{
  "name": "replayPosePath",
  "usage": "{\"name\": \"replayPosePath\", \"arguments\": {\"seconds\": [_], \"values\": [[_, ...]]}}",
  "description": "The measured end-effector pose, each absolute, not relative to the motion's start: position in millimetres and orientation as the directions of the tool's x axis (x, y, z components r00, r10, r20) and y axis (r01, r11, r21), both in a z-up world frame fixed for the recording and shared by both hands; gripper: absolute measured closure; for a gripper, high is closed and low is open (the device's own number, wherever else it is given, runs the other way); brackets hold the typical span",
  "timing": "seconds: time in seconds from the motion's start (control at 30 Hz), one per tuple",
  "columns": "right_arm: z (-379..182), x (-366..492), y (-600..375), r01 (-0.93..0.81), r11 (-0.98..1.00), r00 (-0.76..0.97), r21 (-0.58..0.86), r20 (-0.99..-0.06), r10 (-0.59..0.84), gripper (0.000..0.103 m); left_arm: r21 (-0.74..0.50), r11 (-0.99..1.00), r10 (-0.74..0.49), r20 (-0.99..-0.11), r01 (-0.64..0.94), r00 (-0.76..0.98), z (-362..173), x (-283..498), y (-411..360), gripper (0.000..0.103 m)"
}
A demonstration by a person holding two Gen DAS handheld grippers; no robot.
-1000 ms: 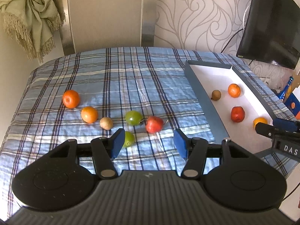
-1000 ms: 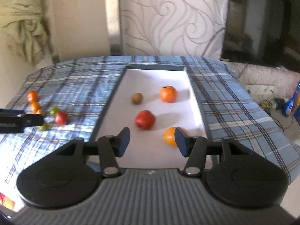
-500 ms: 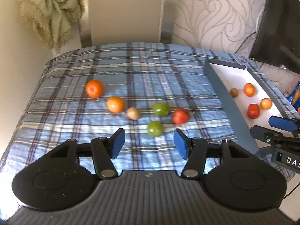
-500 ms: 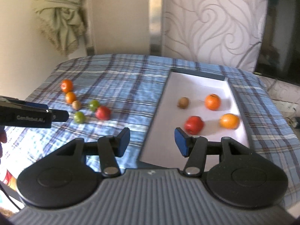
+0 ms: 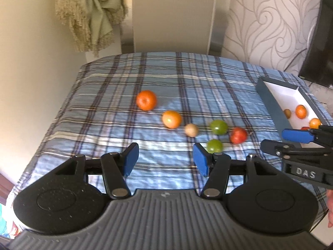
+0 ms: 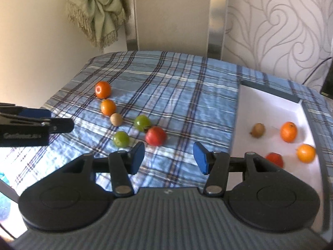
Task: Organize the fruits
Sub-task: 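Move both open grippers back toward the remaining fruits, then close right gripper on the red apple on the bedspread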
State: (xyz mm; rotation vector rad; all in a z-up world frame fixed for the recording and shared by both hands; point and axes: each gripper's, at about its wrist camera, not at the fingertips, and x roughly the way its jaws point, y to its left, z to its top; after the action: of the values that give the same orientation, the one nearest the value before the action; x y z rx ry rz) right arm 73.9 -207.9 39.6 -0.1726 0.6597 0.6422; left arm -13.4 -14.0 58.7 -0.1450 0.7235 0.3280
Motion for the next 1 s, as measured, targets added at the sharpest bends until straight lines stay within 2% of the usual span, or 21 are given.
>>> {"name": "replayPosePath", "arguments": {"seconds": [0.37,0.7,1.0], "values": [[21,101,-163,-0.636,0.772,0.566,0.012,-0.673,0.477,0.051,-0.019,0.926,0.267,-0.672,-0.376,0.691,58,-20,3,0.04],[11,110,-155,-0.649,0.761,0.558,-0.021,-0.693,0.457,0.068,-0.034,0.938,0.232,-0.679,-0.345,0.696,52,-16,0,0.04],[25,100,-164,-0.656,0.755,0.552,0.006,-0.678,0.485,0.069,-0.04,0.953,0.193,-0.686,-0.3,0.702,45,-7,-12,0.04]]}}
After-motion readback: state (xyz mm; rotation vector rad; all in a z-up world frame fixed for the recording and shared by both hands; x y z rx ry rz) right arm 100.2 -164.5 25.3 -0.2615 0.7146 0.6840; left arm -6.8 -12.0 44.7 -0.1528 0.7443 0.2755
